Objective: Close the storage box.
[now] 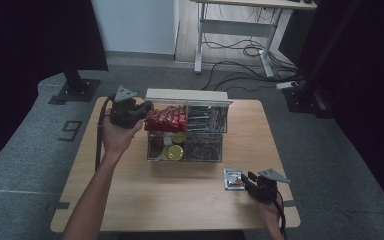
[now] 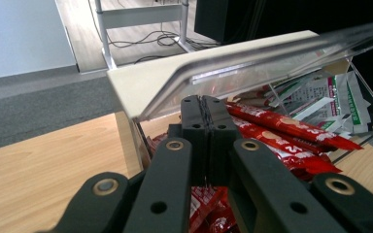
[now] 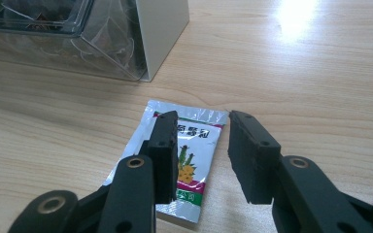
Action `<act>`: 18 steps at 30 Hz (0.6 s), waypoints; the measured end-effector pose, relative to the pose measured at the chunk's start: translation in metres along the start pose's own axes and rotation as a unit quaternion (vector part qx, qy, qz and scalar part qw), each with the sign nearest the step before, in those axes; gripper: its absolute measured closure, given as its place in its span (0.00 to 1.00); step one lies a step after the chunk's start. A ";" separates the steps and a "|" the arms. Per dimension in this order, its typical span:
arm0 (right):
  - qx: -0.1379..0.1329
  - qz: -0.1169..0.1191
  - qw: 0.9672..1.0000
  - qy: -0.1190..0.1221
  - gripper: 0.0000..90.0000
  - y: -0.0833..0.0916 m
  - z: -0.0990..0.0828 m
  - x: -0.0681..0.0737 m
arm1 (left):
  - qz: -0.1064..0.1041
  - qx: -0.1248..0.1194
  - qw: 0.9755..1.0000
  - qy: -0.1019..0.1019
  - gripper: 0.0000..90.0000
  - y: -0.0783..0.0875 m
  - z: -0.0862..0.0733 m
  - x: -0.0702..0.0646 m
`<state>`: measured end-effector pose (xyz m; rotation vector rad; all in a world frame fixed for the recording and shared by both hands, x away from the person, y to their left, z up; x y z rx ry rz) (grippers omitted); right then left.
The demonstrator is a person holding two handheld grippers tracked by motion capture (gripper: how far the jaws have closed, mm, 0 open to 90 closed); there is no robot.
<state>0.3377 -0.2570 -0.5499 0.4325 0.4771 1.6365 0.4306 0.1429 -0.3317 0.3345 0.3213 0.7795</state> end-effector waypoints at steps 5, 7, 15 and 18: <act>0.001 0.001 1.000 0.001 0.70 0.000 0.000 0.000 | 0.002 -0.001 1.000 -0.001 0.99 0.001 -0.001 0.000; -0.002 0.000 1.000 0.001 0.70 0.001 0.000 0.000 | 0.003 -0.001 1.000 0.001 0.99 0.002 -0.003 0.002; 0.000 -0.001 1.000 0.000 0.70 0.000 0.000 0.000 | 0.011 -0.004 1.000 0.002 0.94 0.004 -0.005 0.005; 0.000 0.000 1.000 0.002 0.70 0.000 0.000 0.000 | 0.012 -0.002 1.000 -0.001 0.92 0.005 -0.005 0.005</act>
Point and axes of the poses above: each handheld gripper's, and its own axes: y roughly backward along the jaws, z roughly out of its top, x roughly to its left, the point moved 4 cm from there along -y, roughly forward along the jaws, and after that the axes turned 14 degrees about -z, right-handed, at the moved point
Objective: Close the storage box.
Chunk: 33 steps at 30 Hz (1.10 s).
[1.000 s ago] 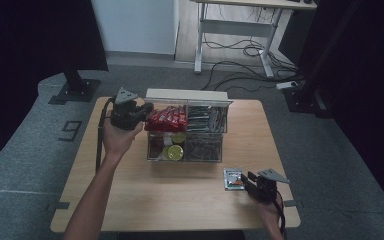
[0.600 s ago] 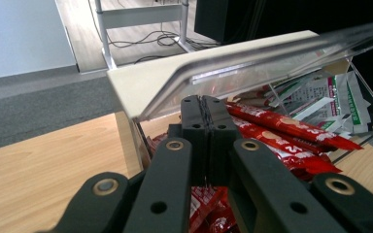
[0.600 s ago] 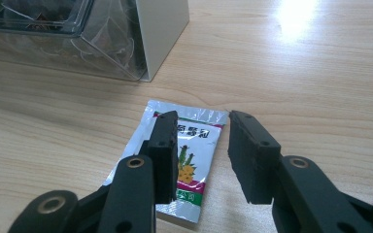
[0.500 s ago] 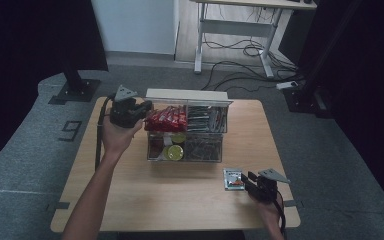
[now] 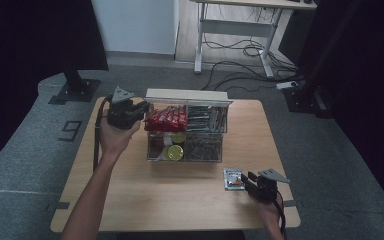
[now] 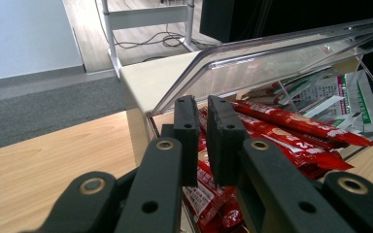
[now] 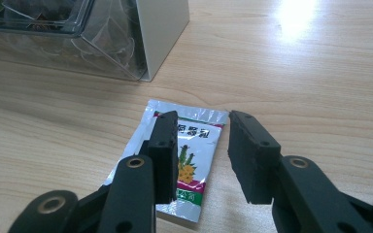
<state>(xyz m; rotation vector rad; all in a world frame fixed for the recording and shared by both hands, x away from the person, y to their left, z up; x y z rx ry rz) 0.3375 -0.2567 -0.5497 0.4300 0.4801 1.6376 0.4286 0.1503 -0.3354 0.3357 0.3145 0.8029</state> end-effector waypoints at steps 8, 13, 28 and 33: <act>0.000 0.000 1.000 -0.003 0.70 0.000 0.000 -0.001 | 0.015 -0.017 1.000 0.000 0.85 0.009 0.000 0.008; 0.002 0.001 1.000 0.001 0.71 0.000 0.000 0.000 | 0.011 -0.017 1.000 -0.012 0.82 0.008 0.004 0.005; 0.005 0.004 1.000 0.001 0.71 -0.001 -0.001 0.000 | -0.003 -0.020 0.998 -0.052 0.71 0.007 0.008 0.000; 0.006 0.005 1.000 0.003 0.71 -0.002 -0.001 0.001 | -0.011 -0.016 0.998 -0.055 0.70 0.007 0.007 0.002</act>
Point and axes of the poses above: each handheld gripper's, and its own axes: y roughly backward along the jaws, z roughly out of its top, x roughly to its left, the point moved 4 cm from there along -y, roughly forward along the jaws, and after that the axes turned 14 degrees about -z, right-handed, at the moved point
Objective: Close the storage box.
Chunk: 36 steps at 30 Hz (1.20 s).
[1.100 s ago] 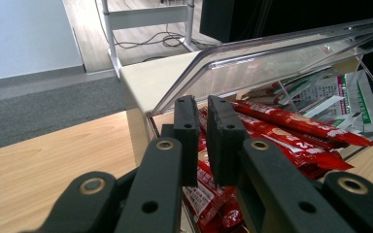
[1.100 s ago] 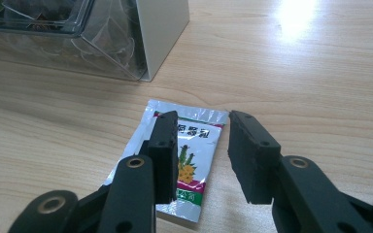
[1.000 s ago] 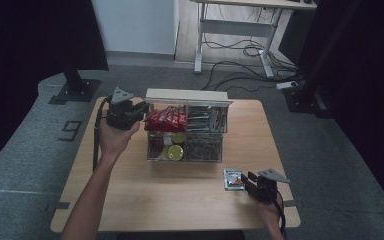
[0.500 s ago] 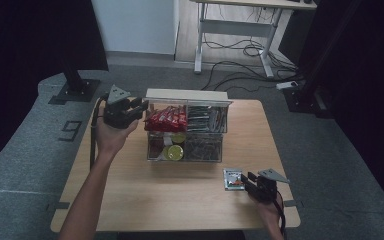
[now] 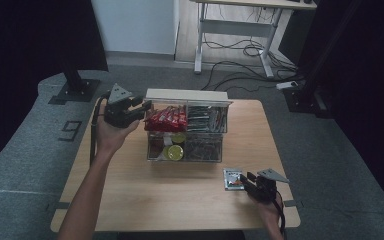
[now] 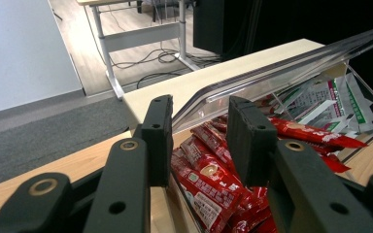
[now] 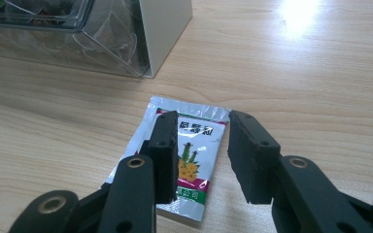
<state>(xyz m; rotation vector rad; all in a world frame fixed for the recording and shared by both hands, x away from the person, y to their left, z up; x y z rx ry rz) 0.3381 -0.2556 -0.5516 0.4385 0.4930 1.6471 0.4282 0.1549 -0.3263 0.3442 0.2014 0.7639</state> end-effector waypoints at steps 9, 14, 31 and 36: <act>0.002 0.001 1.000 -0.001 0.71 0.000 0.000 0.001 | -0.001 0.005 1.000 0.010 0.70 0.000 -0.008 -0.002; 0.002 0.001 1.000 -0.001 0.71 0.000 0.000 0.001 | -0.005 0.006 1.000 0.021 0.70 0.000 -0.012 -0.003; 0.000 0.000 1.000 -0.003 0.71 0.001 0.000 0.001 | -0.009 0.019 0.998 0.051 0.72 -0.001 -0.025 -0.003; 0.000 0.000 1.000 -0.004 0.71 0.001 0.000 0.001 | -0.015 0.019 0.998 0.053 0.72 0.000 -0.029 -0.004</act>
Point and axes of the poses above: each handheld gripper's, and its own axes: y roughly backward along the jaws, z roughly out of its top, x roughly to its left, the point moved 4 cm from there along -y, roughly forward along the jaws, and after that the axes turned 14 degrees about -z, right-handed, at the moved point
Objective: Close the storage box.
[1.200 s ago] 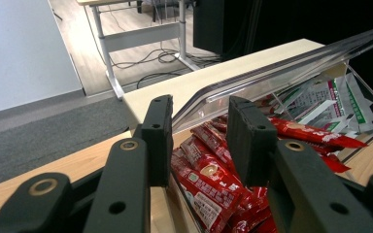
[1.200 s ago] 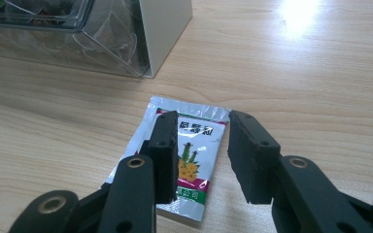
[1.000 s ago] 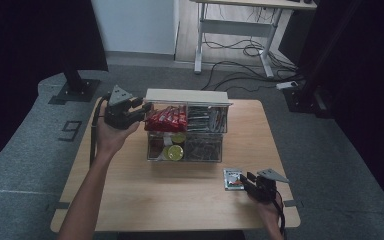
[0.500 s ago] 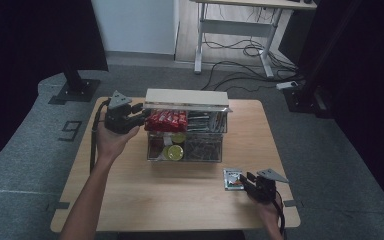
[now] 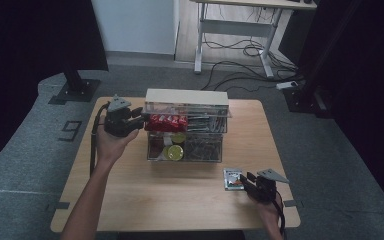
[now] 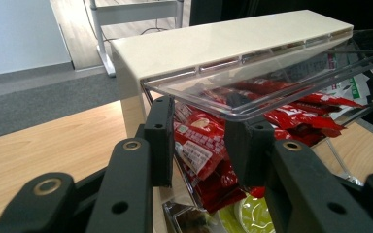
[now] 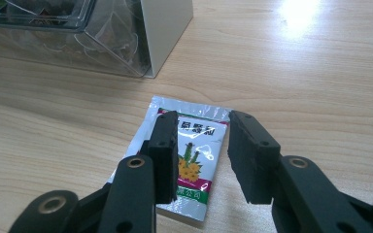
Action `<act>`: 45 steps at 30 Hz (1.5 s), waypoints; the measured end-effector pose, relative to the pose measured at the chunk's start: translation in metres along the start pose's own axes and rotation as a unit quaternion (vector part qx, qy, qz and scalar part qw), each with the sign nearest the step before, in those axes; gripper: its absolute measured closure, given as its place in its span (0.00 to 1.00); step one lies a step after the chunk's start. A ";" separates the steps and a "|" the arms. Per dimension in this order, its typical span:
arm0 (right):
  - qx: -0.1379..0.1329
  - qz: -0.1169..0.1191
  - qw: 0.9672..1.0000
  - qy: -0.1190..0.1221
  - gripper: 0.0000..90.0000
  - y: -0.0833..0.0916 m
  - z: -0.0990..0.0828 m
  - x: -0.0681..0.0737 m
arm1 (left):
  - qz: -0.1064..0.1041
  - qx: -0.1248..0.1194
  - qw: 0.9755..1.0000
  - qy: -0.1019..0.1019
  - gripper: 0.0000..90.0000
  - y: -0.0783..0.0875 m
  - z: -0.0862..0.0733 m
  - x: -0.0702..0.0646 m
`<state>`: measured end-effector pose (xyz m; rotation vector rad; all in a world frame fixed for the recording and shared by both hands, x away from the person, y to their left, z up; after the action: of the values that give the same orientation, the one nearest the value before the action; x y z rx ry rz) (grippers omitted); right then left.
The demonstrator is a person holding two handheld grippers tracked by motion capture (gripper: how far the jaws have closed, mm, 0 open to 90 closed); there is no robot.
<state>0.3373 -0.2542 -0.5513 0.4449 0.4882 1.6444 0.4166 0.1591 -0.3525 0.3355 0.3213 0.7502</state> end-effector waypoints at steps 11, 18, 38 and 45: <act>0.000 0.000 1.000 -0.001 0.71 0.000 0.000 0.000 | -0.005 -0.003 1.000 -0.005 0.72 0.007 -0.008 -0.003; 0.000 0.000 1.000 -0.001 0.71 0.000 0.000 0.000 | -0.006 0.001 1.000 -0.009 0.72 0.009 -0.013 -0.003; 0.001 0.001 1.000 -0.002 0.71 0.001 -0.001 -0.001 | -0.010 0.008 1.000 -0.005 0.73 0.011 -0.025 -0.008; 0.001 0.001 1.000 -0.003 0.71 0.001 -0.001 -0.001 | -0.012 0.006 1.000 -0.001 0.72 0.012 -0.031 -0.007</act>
<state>0.3361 -0.2552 -0.5517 0.4505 0.4852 1.6437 0.3926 0.1681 -0.3742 0.3425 0.3281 0.7246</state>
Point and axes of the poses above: each handheld gripper's, and its own axes: y roughly backward along the jaws, z roughly out of its top, x roughly to its left, the point moved 4 cm from there along -y, roughly forward along the jaws, and after that the axes turned 14 degrees about -z, right-handed, at the moved point
